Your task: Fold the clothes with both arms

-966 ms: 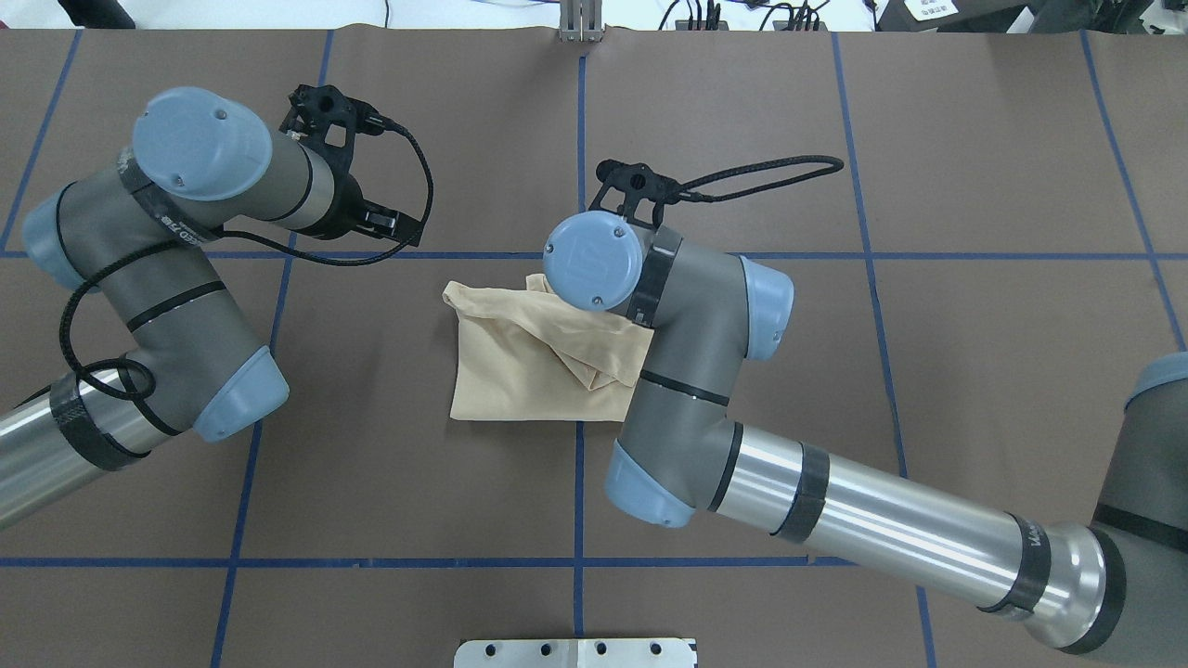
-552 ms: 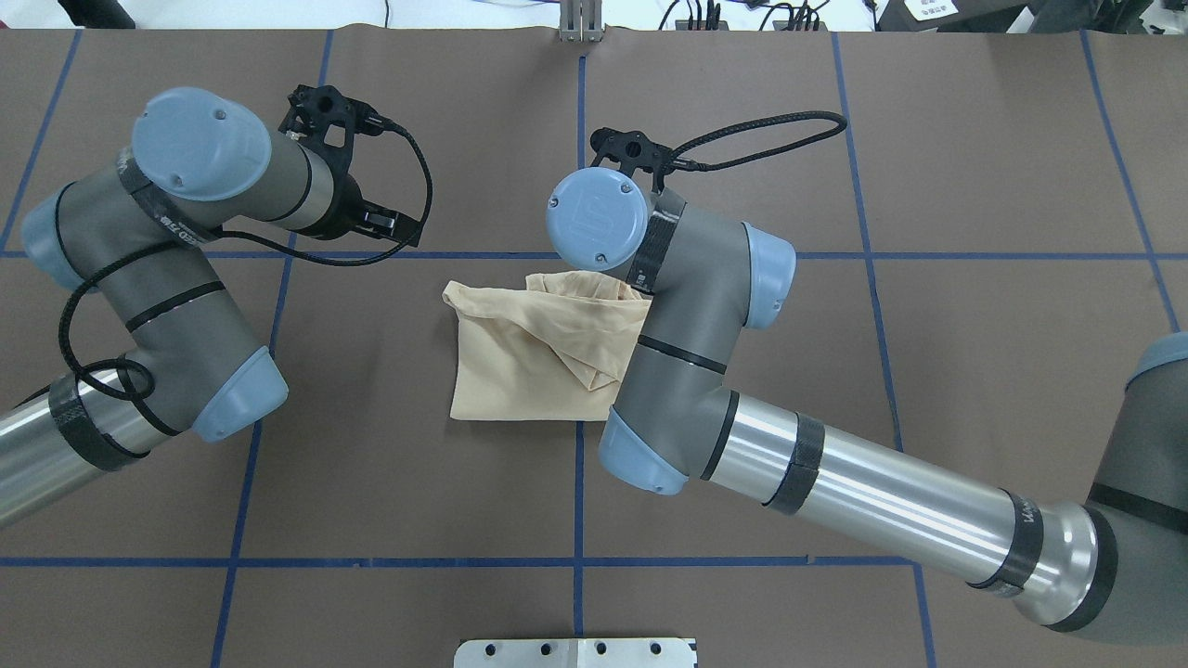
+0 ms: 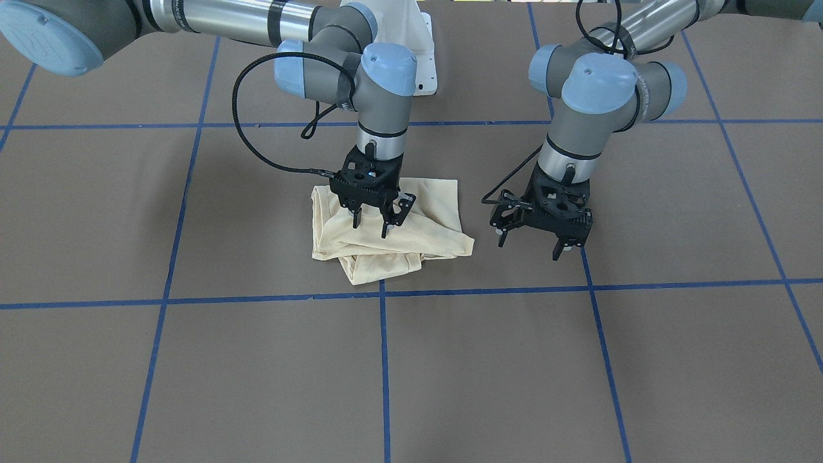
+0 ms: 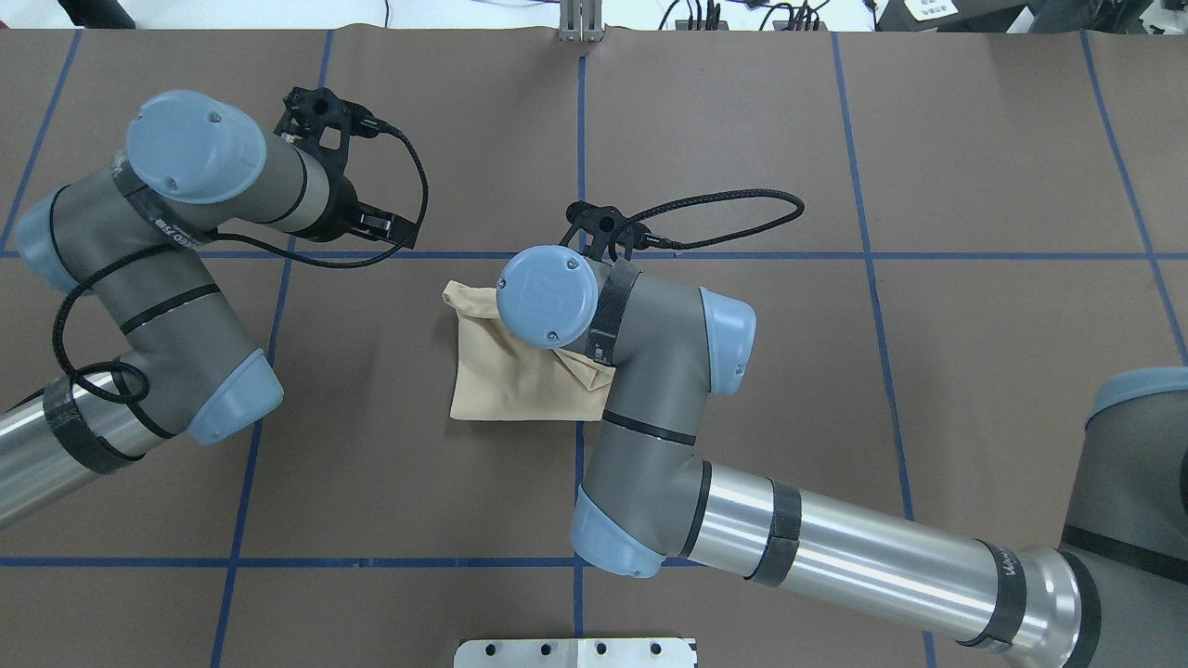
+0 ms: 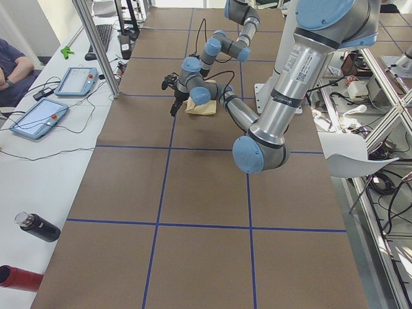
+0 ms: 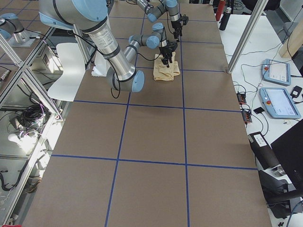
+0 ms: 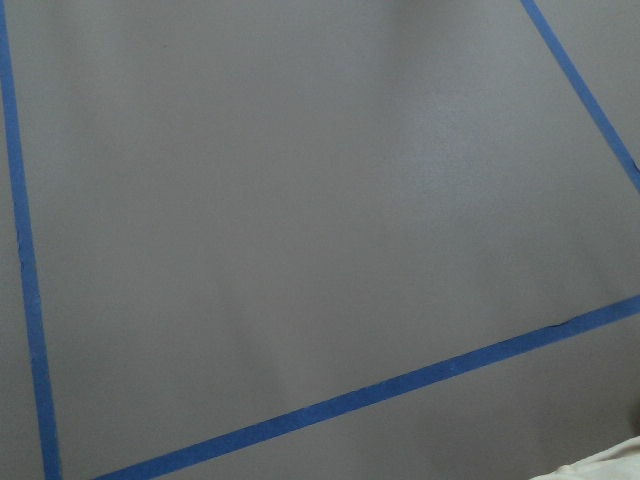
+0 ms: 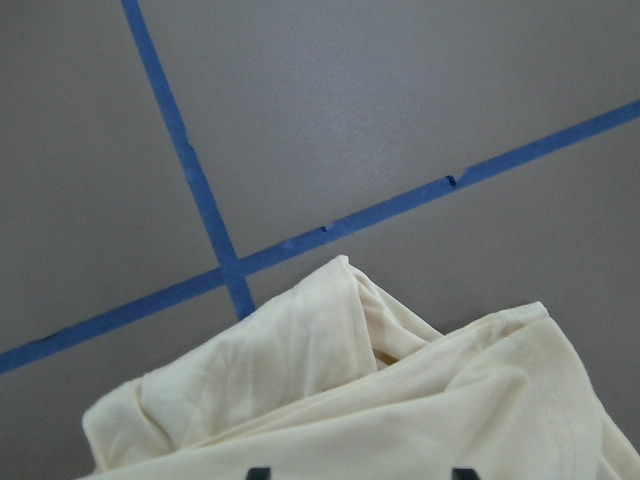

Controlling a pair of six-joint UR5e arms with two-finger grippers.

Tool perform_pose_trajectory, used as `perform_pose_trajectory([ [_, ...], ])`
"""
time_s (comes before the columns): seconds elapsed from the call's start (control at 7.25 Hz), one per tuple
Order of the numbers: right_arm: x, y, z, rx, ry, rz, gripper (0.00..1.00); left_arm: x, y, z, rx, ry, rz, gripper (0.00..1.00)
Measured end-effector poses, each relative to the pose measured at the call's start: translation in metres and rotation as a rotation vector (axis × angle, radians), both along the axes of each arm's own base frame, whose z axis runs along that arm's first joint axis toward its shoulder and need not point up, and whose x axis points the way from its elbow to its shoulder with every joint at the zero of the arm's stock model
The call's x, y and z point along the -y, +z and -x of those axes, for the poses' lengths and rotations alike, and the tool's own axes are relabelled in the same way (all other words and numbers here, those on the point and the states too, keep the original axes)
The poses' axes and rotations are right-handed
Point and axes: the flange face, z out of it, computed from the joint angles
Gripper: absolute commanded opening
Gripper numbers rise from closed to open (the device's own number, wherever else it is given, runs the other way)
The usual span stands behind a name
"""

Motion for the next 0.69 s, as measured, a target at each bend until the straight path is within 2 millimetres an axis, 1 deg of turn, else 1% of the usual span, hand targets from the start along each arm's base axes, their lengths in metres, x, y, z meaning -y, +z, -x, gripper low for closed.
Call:
perform_pose_trajectory([
  [0.41,-0.0075,0.0015,0.0021,-0.035,-0.005,0.016,0.70,-0.0013,-0.0013,0.0007,-0.003,0.000,-0.002,1.00],
  [0.69,-0.0116,-0.0056,0.0019,-0.042,-0.008,0.019,0.70,-0.0018,-0.0018,0.0007,-0.003,0.000,-0.003,1.00],
])
